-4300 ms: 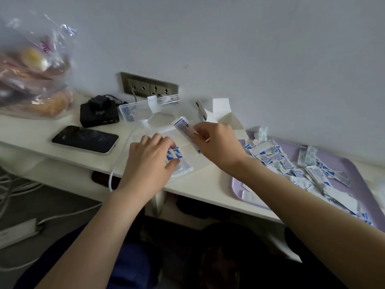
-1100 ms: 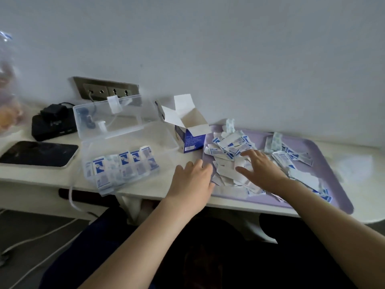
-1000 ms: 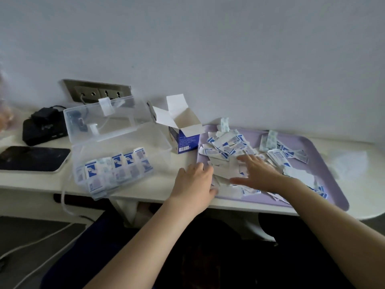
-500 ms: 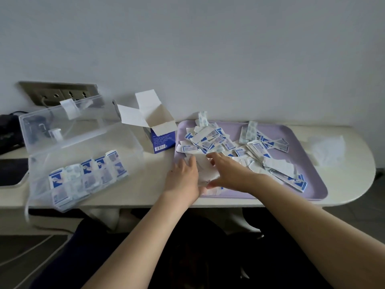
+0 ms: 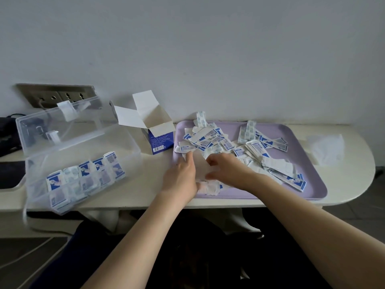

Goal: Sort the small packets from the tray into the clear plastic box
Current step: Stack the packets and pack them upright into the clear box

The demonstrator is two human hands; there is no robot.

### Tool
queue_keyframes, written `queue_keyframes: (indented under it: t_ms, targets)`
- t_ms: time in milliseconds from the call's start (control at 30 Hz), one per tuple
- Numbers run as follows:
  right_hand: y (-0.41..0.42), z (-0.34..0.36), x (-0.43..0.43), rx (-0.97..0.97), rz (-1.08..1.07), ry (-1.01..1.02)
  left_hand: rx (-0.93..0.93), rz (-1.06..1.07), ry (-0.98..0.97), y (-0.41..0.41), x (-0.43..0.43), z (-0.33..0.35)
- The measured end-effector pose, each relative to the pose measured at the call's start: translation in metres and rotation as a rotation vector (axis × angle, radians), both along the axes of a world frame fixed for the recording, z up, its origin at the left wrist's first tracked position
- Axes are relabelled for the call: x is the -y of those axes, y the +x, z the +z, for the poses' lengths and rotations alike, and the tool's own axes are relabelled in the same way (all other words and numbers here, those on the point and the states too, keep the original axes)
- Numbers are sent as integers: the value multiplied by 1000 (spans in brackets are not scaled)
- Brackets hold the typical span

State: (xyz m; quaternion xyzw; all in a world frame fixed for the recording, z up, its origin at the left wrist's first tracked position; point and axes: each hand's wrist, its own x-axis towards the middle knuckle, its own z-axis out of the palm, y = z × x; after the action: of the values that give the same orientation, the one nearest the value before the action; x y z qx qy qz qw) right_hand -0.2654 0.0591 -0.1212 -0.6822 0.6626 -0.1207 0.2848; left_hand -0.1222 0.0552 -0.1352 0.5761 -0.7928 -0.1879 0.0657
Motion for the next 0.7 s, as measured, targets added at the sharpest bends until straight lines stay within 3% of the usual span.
queue_keyframes:
  t_ms: [167,300,467,600,700]
  targets:
    - [-3,10,2,-46,-118,-327,-184,100,-189,5,6,13]
    - [-4,11,0,-139,-42,-500,-370,155,-306,5,5,24]
    - [-9,-1,-3,-355,209,-214,-264,133,-246,7,3,24]
    - [-13,-2,-5,-240,296,0,-87,1,-176,7,5,15]
    - [-20,-1,-4,-151,255,11,81,-98,-16,4,4,4]
